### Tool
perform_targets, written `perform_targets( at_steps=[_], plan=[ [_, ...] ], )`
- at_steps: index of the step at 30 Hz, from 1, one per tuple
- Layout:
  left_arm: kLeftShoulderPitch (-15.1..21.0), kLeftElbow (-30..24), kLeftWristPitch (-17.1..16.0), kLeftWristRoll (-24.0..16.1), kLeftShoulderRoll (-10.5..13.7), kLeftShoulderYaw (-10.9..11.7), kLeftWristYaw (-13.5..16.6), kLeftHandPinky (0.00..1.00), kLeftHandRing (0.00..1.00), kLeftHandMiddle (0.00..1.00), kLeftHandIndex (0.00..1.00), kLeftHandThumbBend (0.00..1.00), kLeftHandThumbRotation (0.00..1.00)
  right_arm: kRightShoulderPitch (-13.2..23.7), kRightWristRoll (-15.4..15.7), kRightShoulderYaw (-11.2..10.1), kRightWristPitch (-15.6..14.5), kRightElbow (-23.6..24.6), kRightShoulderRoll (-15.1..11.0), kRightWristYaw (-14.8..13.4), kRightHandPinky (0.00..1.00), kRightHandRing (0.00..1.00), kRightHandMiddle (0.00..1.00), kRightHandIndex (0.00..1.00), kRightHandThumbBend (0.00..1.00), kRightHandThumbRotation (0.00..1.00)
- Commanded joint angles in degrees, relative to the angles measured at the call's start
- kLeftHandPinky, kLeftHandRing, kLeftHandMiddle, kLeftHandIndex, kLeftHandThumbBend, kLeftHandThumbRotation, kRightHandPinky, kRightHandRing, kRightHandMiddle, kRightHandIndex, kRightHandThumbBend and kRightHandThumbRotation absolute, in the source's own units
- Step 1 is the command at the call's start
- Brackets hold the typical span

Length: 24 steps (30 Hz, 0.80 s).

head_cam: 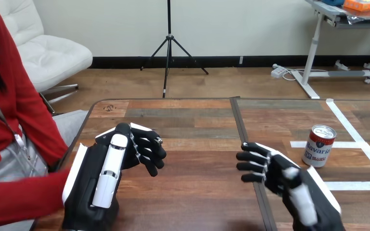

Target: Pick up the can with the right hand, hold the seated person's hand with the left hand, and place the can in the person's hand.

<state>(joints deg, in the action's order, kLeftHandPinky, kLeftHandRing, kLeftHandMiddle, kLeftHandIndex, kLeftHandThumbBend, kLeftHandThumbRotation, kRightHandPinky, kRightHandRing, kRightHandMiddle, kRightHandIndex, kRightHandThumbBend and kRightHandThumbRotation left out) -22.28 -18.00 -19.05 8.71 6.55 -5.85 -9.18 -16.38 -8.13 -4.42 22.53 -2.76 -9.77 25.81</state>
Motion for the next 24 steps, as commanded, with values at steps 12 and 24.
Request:
perform_targets(
  at_steps=[12, 24],
  plan=[
    [4.5, 0.4, -0.3, 0.7, -1.1, 0.4, -0.5, 0.28, 0.37, 0.42, 0.44, 0.15, 1.0, 23.3, 18.8, -1.5, 3.9, -16.4, -8.5, -15.9, 0.8, 0.87, 0.88, 0.87, 0.91, 1.0],
    [4.7, 0.3, 0.2, 0.9, -1.1, 0.7, -0.3, 0.27, 0.36, 0.42, 0.43, 0.17, 1.0, 34.0, 24.6, -0.7, 1.4, -26.1, -14.2, -21.3, 0.87, 0.92, 0.93, 0.92, 0.95, 1.0]
  ],
)
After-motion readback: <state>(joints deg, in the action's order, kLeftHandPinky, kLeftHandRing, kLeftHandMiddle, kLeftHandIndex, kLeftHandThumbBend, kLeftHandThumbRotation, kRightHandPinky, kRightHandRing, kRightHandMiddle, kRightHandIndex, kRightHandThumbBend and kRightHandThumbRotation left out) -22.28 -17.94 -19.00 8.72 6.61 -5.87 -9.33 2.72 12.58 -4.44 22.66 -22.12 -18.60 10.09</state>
